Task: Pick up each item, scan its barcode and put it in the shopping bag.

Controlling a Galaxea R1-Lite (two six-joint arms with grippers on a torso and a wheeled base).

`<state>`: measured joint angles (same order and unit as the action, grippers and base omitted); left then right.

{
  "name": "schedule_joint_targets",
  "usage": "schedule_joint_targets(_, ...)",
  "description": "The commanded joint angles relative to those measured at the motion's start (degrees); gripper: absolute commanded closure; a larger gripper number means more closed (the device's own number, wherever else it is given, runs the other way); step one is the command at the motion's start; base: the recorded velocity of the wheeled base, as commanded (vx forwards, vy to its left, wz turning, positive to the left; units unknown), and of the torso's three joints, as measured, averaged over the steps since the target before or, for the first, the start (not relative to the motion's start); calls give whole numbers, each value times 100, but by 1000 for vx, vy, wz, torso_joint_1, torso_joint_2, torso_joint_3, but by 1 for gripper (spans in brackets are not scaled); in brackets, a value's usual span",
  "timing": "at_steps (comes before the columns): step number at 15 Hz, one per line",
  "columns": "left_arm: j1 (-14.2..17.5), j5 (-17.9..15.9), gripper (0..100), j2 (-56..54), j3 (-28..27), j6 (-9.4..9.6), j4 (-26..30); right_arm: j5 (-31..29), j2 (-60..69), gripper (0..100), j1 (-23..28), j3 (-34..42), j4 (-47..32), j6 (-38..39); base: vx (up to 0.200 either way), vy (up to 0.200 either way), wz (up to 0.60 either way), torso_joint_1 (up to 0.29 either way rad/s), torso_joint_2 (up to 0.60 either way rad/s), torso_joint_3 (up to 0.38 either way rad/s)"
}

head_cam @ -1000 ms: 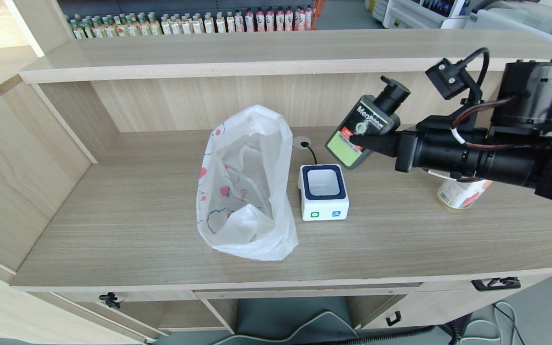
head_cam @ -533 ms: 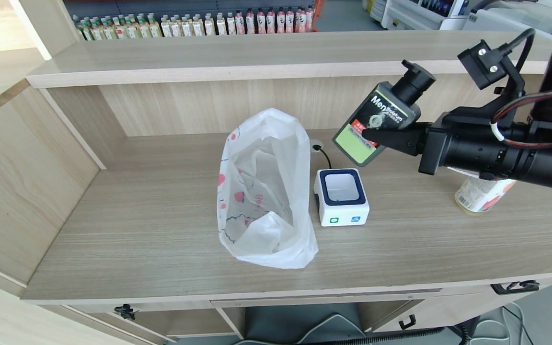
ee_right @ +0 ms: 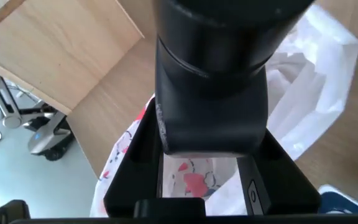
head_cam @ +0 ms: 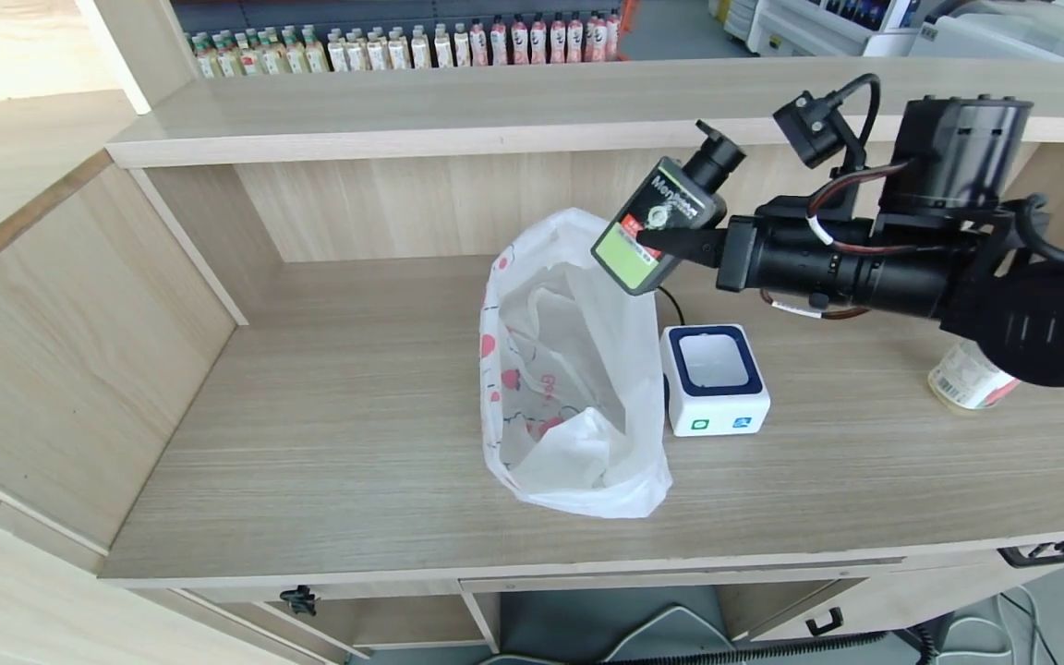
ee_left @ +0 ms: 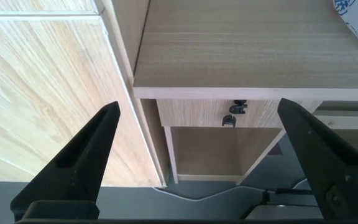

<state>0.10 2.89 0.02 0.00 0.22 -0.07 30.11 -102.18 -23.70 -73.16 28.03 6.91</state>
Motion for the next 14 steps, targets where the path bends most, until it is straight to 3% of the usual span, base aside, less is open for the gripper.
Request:
schedule_joint_targets(1, -1, 1, 0, -2, 0, -4, -1, 302, -803, 100, -12, -498, -8, 29, 0, 0, 0, 0, 0, 0)
schedule_joint_targets(2, -1, 1, 0, -2, 0, -4, -1, 619, -944, 100, 67, -551, 1, 29, 0, 0, 0, 0, 0, 0)
schedule_joint_targets(14, -1, 1, 0, -2, 0, 4, -1, 909, -2201, 100, -65, -1403, 361, 284, 0, 0, 0, 0, 0, 0)
